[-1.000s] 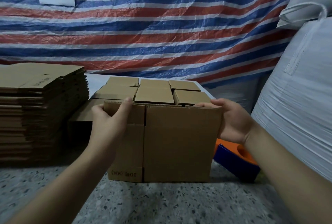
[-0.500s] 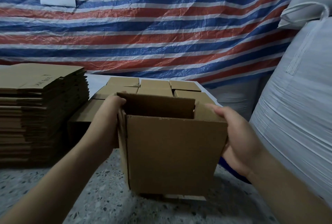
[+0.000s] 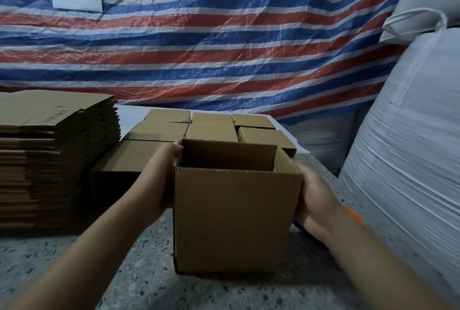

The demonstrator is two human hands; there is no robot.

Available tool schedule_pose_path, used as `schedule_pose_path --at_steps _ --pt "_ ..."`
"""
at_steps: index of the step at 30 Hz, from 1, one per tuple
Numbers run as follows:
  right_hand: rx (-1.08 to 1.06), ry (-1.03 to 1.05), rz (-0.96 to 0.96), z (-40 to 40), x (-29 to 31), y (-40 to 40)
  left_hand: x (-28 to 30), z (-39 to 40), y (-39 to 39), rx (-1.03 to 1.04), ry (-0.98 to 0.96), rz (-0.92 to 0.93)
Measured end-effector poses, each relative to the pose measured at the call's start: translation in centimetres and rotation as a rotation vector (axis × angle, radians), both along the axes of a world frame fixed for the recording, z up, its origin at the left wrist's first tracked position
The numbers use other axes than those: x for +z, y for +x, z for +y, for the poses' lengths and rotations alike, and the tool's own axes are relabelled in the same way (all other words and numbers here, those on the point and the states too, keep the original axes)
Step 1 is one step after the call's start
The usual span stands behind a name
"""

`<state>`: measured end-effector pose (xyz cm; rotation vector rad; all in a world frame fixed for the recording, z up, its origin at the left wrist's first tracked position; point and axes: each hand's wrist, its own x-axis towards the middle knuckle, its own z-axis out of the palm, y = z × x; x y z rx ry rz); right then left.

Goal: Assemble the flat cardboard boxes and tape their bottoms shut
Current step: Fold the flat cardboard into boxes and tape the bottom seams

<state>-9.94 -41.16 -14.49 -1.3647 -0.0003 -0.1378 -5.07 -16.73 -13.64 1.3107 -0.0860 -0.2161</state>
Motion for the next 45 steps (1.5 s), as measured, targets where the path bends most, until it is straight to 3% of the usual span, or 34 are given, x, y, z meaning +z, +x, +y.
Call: schedule_pose_path --at_steps 6,14,18,23,30,35,37,45 --pt "0.005 0.151 -0.021 1.2 -1.6 0.3 -0.9 -0.7 -0.4 0.011 -0.041 -0.065" --pt "0.053 0.194 -0.036 2.2 -2.1 0.1 -1.4 -0.4 -0.8 0.073 -0.039 -0.174" --pt "0.048 0.217 -0.035 2.2 -1.8 0.2 -1.1 -0.4 -0.9 0.112 -0.074 -0.096" --pt "-0.047 0.256 0.063 2.1 -1.7 0.9 -0.9 -0.3 -0.6 0.055 -0.111 -0.008" --pt "-0.112 0.324 0.192 2.1 -2.0 1.1 -1.7 -0.4 -1.3 0.016 -0.102 -0.173" --pt "-0.169 0.346 0.25 2.4 -1.8 1.0 -1.8 -0.4 -1.5 -0.039 -0.121 -0.162" --pt "-0.175 0.342 0.263 2.5 -1.6 0.8 -1.6 0.0 -1.3 -0.081 -0.046 -0.188" --pt "-0.193 0.35 0.26 2.7 -1.5 0.7 -1.8 -0.2 -1.2 0.071 -0.153 -0.147"
